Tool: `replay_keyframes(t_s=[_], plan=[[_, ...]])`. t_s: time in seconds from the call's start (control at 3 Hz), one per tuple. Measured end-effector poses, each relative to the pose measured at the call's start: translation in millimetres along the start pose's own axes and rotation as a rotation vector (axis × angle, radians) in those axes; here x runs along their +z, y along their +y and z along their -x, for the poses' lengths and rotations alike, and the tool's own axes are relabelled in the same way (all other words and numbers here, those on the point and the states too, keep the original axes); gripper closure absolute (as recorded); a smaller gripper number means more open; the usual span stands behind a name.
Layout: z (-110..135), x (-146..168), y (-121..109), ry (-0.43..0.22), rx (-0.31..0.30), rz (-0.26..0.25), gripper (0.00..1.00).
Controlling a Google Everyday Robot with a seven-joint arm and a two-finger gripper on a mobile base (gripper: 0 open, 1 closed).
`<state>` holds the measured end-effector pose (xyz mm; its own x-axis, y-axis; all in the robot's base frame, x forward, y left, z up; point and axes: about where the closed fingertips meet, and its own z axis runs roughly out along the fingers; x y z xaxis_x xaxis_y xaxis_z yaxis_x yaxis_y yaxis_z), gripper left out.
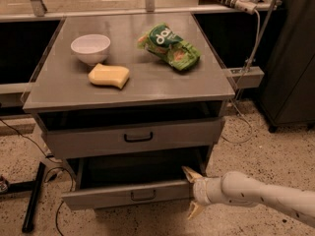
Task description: Open middle drawer
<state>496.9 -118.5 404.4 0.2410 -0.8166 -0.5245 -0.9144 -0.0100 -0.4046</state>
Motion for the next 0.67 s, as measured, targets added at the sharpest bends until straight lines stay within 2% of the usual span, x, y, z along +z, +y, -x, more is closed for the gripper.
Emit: replay_keyframes(t_s=[0.33,0.67], plan=[[-1.2,1.1,1.3,-0.004,0.004,0.003,0.00],[-1.2,1.1,1.4,-0.004,0.004,0.003,0.18]])
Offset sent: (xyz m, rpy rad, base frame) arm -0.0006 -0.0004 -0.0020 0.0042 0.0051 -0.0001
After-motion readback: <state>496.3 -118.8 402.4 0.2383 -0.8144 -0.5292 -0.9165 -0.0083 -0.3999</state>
